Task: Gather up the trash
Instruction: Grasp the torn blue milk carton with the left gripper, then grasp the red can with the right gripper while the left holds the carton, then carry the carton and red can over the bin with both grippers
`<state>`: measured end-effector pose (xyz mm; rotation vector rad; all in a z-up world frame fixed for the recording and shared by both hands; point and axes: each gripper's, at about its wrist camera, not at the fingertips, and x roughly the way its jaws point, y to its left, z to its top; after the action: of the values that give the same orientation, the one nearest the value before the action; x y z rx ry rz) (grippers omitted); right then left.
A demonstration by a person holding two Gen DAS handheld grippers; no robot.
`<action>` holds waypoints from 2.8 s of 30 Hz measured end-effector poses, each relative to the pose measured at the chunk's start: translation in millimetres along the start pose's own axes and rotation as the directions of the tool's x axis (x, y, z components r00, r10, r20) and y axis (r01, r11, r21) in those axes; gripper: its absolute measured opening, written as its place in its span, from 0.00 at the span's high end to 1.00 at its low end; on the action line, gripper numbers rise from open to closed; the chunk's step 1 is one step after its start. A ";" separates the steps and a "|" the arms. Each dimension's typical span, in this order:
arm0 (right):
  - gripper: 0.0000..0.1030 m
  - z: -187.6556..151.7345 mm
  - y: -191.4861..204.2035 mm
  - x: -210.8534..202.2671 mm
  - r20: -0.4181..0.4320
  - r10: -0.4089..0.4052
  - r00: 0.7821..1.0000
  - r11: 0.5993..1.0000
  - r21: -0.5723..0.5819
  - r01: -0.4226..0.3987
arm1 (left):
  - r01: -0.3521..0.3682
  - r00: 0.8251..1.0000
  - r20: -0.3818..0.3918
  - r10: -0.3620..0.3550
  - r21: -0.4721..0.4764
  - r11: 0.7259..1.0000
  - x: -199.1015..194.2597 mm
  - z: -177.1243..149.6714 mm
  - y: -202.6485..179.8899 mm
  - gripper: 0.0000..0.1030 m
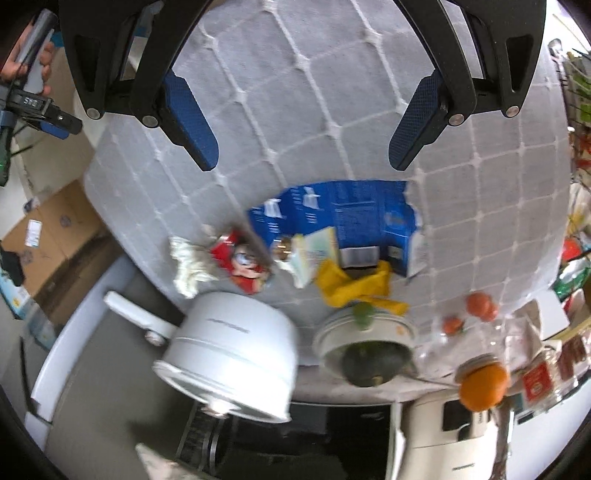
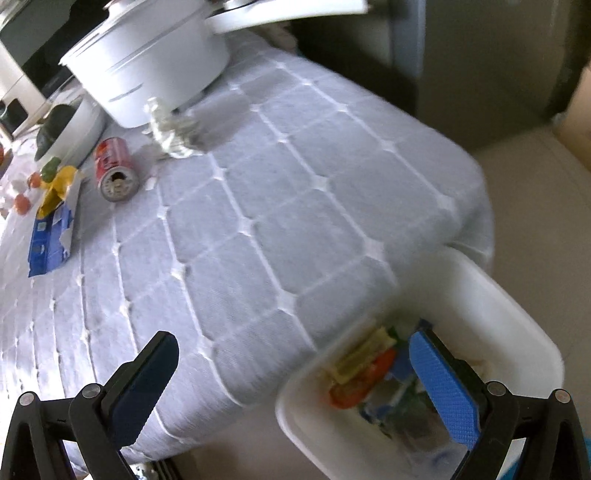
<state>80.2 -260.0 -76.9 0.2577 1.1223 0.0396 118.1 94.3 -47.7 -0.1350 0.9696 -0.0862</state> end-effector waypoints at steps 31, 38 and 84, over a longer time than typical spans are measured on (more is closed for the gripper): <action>0.01 30.8 53.7 58.9 -0.031 0.013 0.999 1.000 -0.028 -0.014 | -0.035 0.999 -0.013 0.038 0.197 0.980 84.0 23.2 -43.6 0.99; 0.01 55.4 92.3 59.0 0.017 0.092 0.996 0.989 -0.119 -0.090 | 0.121 0.986 0.104 -0.133 0.110 0.986 8.6 27.5 -21.7 1.00; 0.45 51.7 82.3 13.3 0.055 0.208 0.977 0.955 -0.229 -0.190 | 0.401 0.886 0.256 -0.386 -0.010 0.916 -67.6 22.9 -21.0 1.00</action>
<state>140.3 -187.6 -49.2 0.1695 1.0010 0.3305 98.6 84.3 23.4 -0.3926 0.6806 -0.4055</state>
